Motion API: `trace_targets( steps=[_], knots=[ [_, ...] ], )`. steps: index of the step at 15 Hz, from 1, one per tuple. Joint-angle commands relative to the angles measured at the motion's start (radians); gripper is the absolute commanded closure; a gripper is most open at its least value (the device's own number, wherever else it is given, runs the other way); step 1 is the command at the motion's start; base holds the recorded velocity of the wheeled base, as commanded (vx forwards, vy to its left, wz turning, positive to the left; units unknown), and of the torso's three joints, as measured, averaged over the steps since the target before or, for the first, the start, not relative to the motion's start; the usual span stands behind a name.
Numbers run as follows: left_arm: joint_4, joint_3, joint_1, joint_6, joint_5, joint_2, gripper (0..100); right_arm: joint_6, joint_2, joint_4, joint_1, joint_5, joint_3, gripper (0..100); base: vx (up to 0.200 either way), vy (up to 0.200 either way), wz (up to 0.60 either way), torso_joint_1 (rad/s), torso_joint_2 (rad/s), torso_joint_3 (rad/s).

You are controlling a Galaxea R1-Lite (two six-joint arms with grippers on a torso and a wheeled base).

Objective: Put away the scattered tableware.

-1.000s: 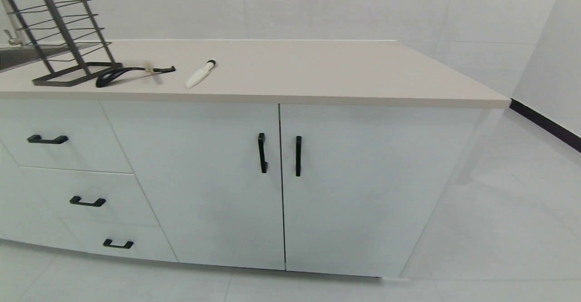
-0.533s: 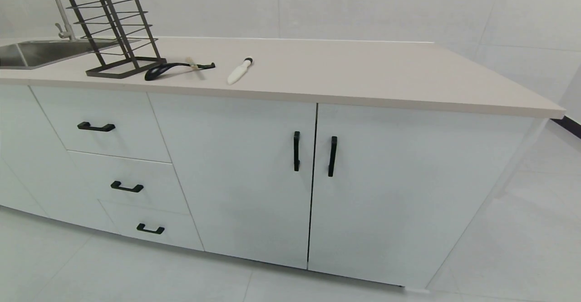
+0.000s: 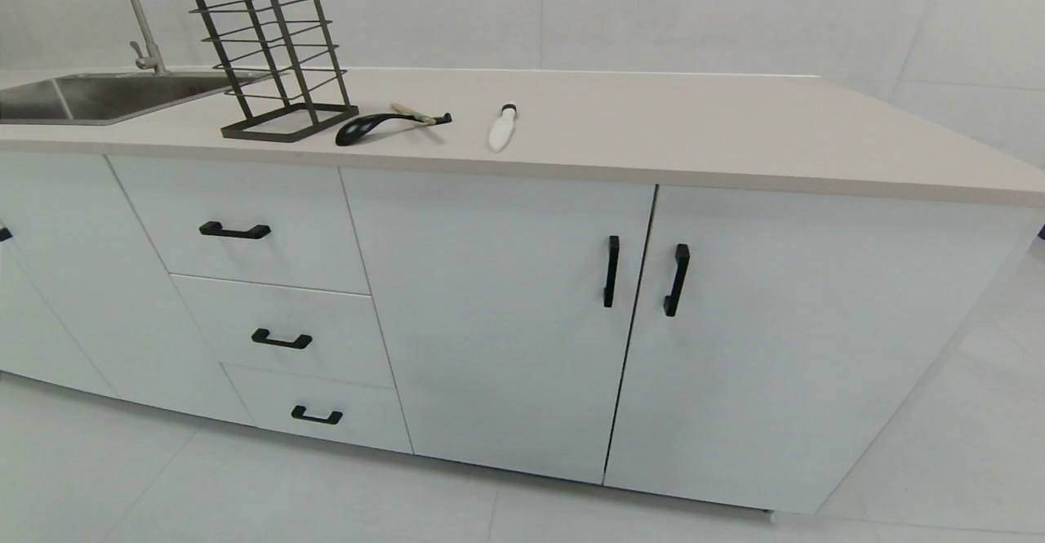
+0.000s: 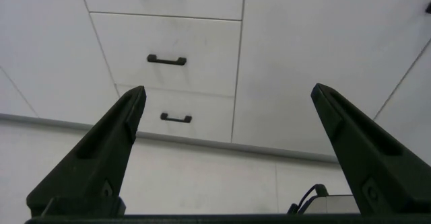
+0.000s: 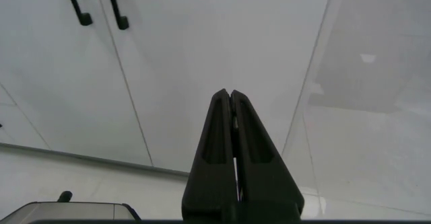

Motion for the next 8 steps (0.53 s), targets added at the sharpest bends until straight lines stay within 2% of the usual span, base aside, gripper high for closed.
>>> trace_targets(
  steps=[1,8],
  knots=[
    [0.0,0.0,0.0,0.0,0.0,0.0,0,0.0,0.003,0.0,0.0,0.0,0.0,100,0.0,0.2,0.0,0.007,0.0,0.002],
    [0.0,0.0,0.0,0.0,0.001,0.0,0,0.001,0.003,0.0,0.0,0.0,0.0,100,0.0,0.2,0.0,0.002,0.0,0.004]
  ],
)
